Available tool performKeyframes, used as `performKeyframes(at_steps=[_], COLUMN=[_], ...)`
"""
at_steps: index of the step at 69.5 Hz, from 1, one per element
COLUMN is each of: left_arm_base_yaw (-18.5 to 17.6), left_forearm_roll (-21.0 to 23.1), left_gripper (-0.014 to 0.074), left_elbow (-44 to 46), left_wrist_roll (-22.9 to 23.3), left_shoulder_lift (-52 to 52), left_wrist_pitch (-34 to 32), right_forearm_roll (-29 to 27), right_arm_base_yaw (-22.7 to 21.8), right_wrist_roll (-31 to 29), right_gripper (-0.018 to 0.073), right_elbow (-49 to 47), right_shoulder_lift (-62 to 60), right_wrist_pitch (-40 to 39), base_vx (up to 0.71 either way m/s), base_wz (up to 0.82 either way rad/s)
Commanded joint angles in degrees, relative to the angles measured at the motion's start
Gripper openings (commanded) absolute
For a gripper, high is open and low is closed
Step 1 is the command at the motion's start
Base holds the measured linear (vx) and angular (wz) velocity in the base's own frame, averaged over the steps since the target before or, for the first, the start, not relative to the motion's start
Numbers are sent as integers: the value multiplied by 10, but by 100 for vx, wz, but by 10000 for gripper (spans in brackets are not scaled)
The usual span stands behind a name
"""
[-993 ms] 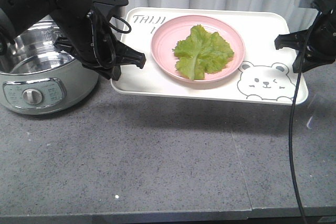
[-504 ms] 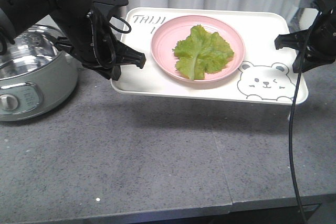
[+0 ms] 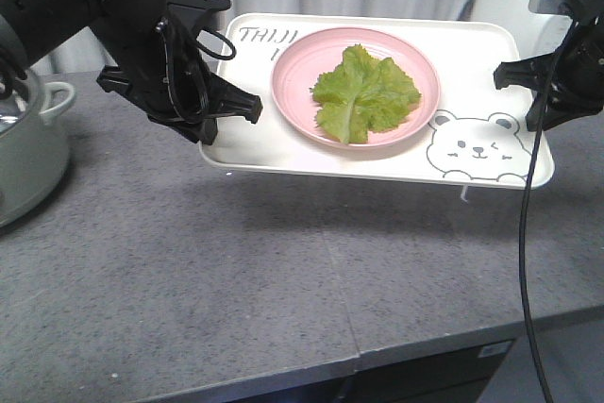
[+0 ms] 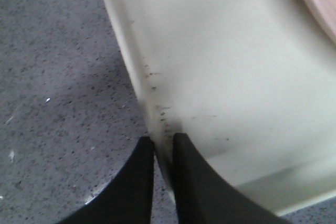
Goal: Transfer vegetables to tray and serve
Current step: 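Hold the tray raised with both grippers while the base turns away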
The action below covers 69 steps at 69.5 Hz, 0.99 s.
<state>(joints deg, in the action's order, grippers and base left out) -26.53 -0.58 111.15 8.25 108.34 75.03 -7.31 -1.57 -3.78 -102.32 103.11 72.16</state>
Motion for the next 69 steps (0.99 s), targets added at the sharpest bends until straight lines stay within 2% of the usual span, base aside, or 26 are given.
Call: performKeyframes(at_steps=[1, 69], left_arm_base_yaw=[-13, -13], left_forearm_roll=[45, 45], left_gripper=[-6, -6], left_elbow=[23, 23], left_wrist_roll=[-14, -14], left_shoulder_lift=[-36, -36], left_wrist_pitch=[-34, -34], right_forearm_roll=[-53, -53], right_arm_base_yaw=[9, 9], right_wrist_roll=[-15, -15], right_gripper=[-6, -6], right_elbow=[-17, -17], right_shoulder_lift=[-33, -33], right_wrist_pitch=[13, 13], base_vx=[0, -1], base_wz=[-30, -32])
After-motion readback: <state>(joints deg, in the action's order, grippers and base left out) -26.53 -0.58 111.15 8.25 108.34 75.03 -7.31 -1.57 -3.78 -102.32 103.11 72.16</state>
